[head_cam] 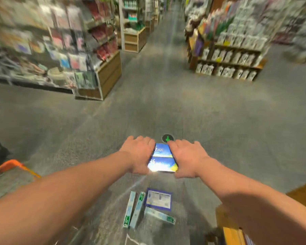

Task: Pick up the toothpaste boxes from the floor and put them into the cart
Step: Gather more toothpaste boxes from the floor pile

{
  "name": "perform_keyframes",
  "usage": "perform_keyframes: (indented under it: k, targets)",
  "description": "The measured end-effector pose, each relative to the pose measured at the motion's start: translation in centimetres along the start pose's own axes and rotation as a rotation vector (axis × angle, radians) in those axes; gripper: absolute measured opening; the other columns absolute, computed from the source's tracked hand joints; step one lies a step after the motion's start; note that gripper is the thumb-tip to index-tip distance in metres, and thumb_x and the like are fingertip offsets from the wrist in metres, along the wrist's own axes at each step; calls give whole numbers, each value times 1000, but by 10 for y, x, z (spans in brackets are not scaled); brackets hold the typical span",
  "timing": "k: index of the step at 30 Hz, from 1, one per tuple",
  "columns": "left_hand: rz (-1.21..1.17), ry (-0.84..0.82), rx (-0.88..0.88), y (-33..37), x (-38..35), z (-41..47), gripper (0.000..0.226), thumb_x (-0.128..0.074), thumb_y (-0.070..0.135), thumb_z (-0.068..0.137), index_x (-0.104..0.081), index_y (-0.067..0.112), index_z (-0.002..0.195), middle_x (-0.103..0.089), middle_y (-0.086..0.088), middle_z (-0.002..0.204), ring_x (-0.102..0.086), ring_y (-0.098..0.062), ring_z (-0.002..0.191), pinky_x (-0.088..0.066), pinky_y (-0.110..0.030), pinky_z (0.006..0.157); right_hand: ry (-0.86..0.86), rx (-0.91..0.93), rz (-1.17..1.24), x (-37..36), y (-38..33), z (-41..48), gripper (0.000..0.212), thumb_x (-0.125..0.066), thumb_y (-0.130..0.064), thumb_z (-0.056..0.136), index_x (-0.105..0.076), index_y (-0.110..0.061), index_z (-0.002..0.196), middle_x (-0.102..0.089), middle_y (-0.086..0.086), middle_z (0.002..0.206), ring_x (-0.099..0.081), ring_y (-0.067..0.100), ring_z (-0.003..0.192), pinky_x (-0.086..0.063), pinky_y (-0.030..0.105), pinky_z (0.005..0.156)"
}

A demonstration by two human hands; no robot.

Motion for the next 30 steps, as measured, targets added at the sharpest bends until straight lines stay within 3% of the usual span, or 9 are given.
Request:
perform_keyframes:
  k: [10, 19, 30]
  targets:
    - [77, 58, 0, -38, 57, -167, 73, -75, 65, 62, -43, 22, 111, -55, 0, 112, -56, -25, 103, -44, -43, 85, 92, -27, 19, 76, -136, -85, 80, -82, -48, 66, -41, -21, 129, -53, 1, 122, -54, 26, 116, -43, 49, 88]
    - [76, 108, 239, -60, 83, -336, 73, -77, 62, 59, -44, 24, 110, -56, 1, 114, -57, -26, 105, -42, -41, 81, 221, 176, -40, 132, -254, -141, 78, -79, -53, 64, -40, -23, 125, -53, 0, 119, -56, 26, 111, -42, 44, 81]
    - [113, 52, 458, -57, 66, -532, 78, -79, 67, 58, -47, 25, 115, -57, 3, 116, -58, -25, 109, -43, -40, 84, 284, 405, -21, 138, -405, -218, 74, -77, -55, 63, -42, -25, 121, -55, -1, 118, -59, 26, 111, -38, 41, 76]
Point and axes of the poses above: each hand's wrist, its own z-axis towards the middle knuckle, its own x-axis out of the back of the hand, y = z × x, the point moved 3 cm from there along z, towards the middle knuckle
